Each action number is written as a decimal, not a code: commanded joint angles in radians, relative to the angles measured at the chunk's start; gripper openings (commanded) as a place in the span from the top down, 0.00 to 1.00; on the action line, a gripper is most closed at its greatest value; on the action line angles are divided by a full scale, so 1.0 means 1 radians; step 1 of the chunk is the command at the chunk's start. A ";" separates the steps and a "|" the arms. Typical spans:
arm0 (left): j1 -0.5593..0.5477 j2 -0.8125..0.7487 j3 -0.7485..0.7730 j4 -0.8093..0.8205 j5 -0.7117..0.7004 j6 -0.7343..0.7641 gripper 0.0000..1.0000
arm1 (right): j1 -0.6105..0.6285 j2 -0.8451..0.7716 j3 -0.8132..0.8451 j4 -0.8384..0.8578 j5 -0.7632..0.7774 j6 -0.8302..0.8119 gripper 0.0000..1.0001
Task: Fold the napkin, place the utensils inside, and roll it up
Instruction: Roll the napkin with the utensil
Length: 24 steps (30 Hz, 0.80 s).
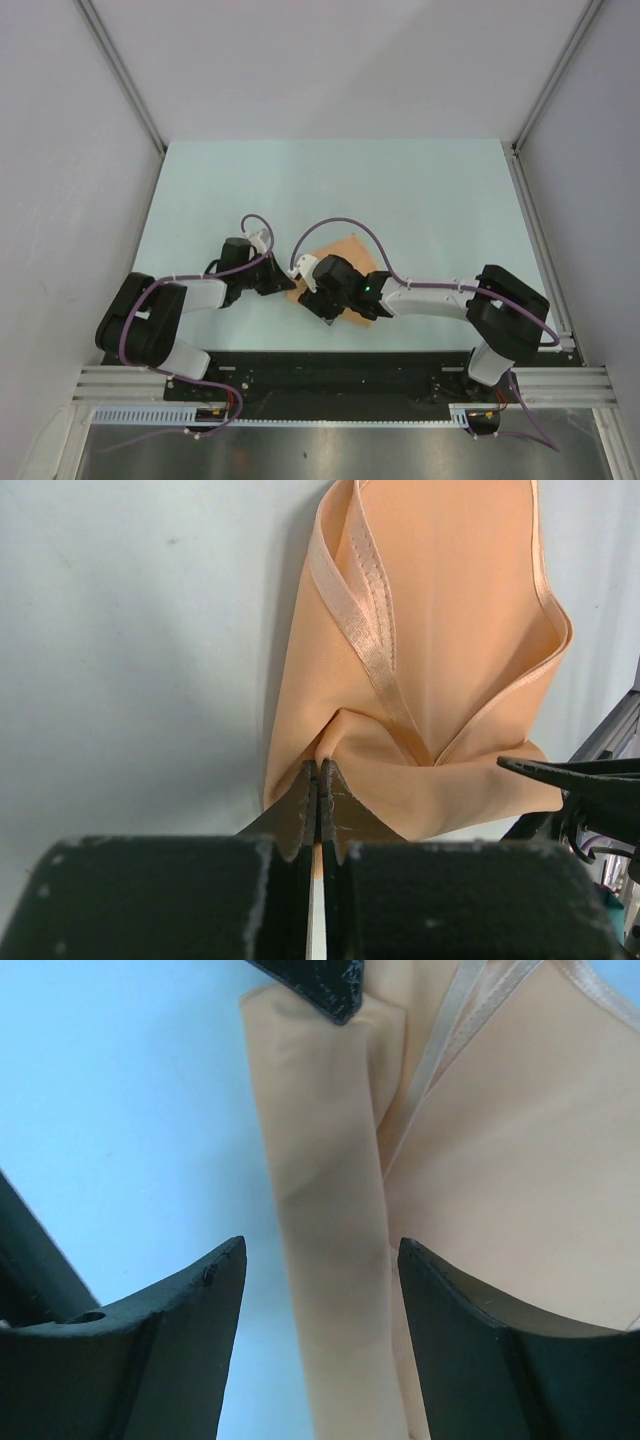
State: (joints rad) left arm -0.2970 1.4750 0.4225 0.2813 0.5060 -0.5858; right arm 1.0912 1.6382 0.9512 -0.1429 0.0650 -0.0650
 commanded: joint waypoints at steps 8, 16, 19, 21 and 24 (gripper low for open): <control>-0.001 0.013 0.036 -0.024 -0.006 0.012 1.00 | 0.007 0.063 0.006 0.062 0.001 -0.067 0.40; -0.001 0.010 0.056 -0.025 0.005 0.012 1.00 | -0.046 0.133 0.017 0.028 -0.056 -0.036 0.47; -0.002 0.008 0.067 -0.025 0.009 0.012 1.00 | -0.065 0.156 0.026 0.009 -0.097 -0.024 0.49; -0.002 0.010 0.071 -0.028 0.012 0.014 1.00 | -0.088 0.175 0.035 -0.021 -0.125 -0.018 0.52; -0.001 0.004 0.082 -0.031 0.016 0.015 0.91 | -0.112 0.210 0.063 -0.066 -0.224 -0.009 0.62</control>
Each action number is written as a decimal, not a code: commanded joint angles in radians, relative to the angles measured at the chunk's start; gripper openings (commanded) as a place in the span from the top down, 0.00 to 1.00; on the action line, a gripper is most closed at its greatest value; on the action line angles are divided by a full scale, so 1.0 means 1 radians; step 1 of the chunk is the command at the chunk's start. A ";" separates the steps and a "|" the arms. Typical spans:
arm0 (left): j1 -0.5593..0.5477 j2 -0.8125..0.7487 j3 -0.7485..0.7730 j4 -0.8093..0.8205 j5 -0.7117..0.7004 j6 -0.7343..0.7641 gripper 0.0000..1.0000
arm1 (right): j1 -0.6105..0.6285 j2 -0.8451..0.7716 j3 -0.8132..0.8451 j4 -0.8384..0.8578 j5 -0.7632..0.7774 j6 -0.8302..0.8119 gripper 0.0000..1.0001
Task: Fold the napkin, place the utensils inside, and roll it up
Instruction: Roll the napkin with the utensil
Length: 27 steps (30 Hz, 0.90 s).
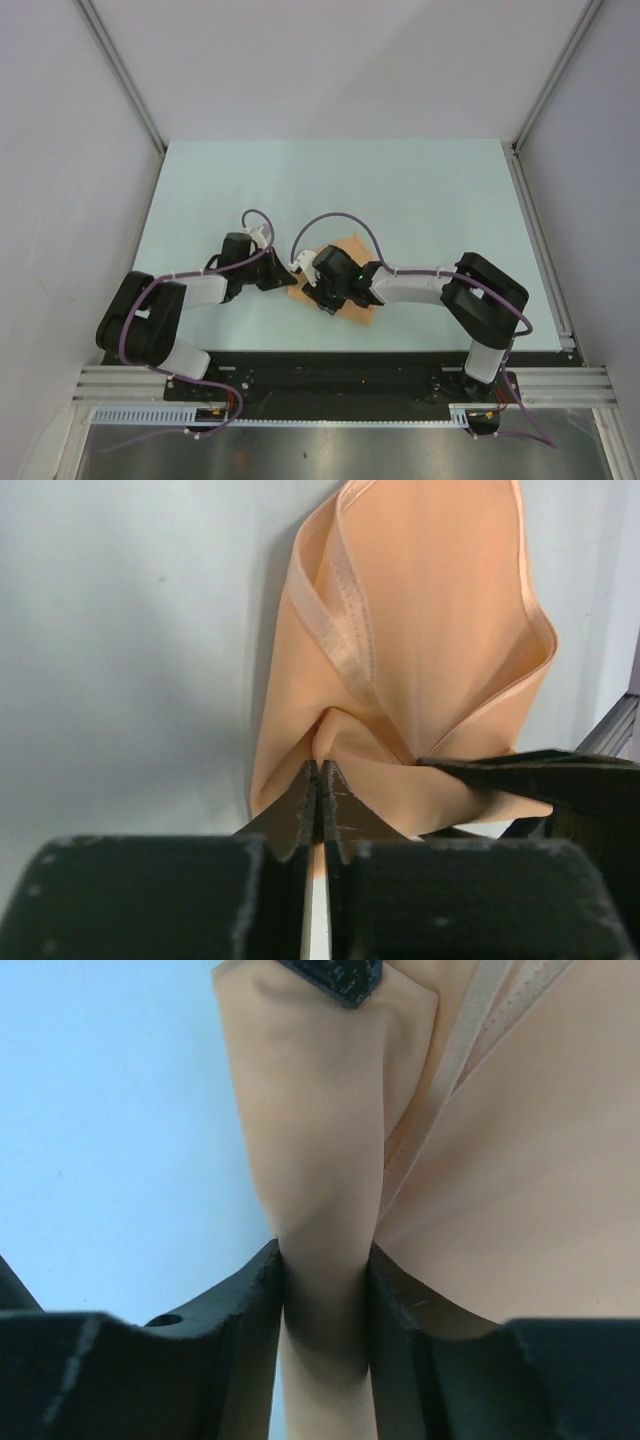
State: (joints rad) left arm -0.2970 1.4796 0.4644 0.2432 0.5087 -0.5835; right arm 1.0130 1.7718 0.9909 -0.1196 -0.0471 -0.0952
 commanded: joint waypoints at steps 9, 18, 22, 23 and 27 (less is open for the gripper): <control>0.002 -0.159 0.048 -0.084 -0.125 0.042 0.42 | -0.157 0.181 0.083 -0.193 -0.495 0.077 0.77; 0.002 -0.236 -0.052 -0.045 -0.139 0.040 0.35 | -0.228 0.256 0.097 -0.169 -0.763 0.120 0.79; 0.002 -0.188 -0.067 -0.010 -0.118 0.034 0.35 | -0.264 0.284 0.092 -0.149 -0.816 0.124 0.80; 0.002 -0.179 -0.069 0.004 -0.108 0.031 0.35 | -0.270 0.287 0.088 -0.143 -0.833 0.127 0.80; 0.002 -0.148 -0.075 0.071 -0.070 0.005 0.37 | -0.304 0.314 0.071 -0.114 -0.872 0.150 0.80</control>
State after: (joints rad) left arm -0.2966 1.3151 0.3969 0.2104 0.3885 -0.5682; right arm 0.7269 2.0140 1.1137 -0.1589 -0.9009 0.0422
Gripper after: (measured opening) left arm 0.635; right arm 0.208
